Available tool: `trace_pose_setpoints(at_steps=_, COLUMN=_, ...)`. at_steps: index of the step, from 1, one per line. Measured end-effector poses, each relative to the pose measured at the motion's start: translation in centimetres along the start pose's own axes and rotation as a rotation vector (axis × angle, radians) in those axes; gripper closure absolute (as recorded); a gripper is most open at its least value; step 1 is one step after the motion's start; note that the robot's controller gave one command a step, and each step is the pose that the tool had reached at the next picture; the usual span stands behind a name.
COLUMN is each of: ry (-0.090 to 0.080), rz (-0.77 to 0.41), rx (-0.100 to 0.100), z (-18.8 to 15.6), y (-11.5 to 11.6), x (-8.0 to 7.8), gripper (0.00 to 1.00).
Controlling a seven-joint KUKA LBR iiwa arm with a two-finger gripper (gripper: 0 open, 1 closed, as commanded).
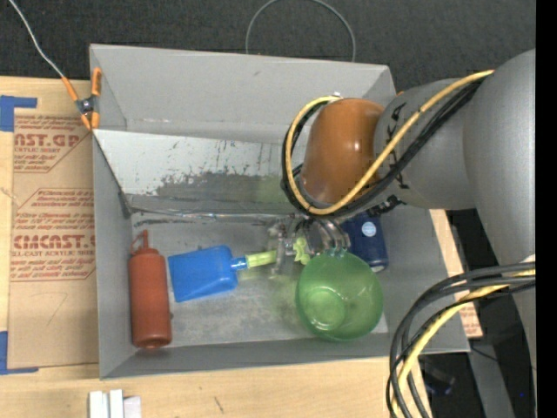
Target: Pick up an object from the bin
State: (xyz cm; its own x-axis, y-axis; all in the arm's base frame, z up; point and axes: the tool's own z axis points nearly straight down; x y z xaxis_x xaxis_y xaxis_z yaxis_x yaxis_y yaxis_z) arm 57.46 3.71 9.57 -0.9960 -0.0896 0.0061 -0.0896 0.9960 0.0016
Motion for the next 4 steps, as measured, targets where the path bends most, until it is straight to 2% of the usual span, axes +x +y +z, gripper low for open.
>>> trace_pose_setpoints(at_steps=2, ry=-0.002, rz=0.0, rx=0.0, z=-1.5, y=0.0, x=0.0, gripper=1.0)
trace_pose_setpoints(at_steps=3, ry=0.003, rz=0.0, rx=0.0, z=-2.2, y=0.0, x=0.1, gripper=1.0)
trace_pose_setpoints(at_steps=4, ry=0.006, rz=0.0, rx=0.0, z=-4.3, y=0.0, x=0.2, gripper=1.0)
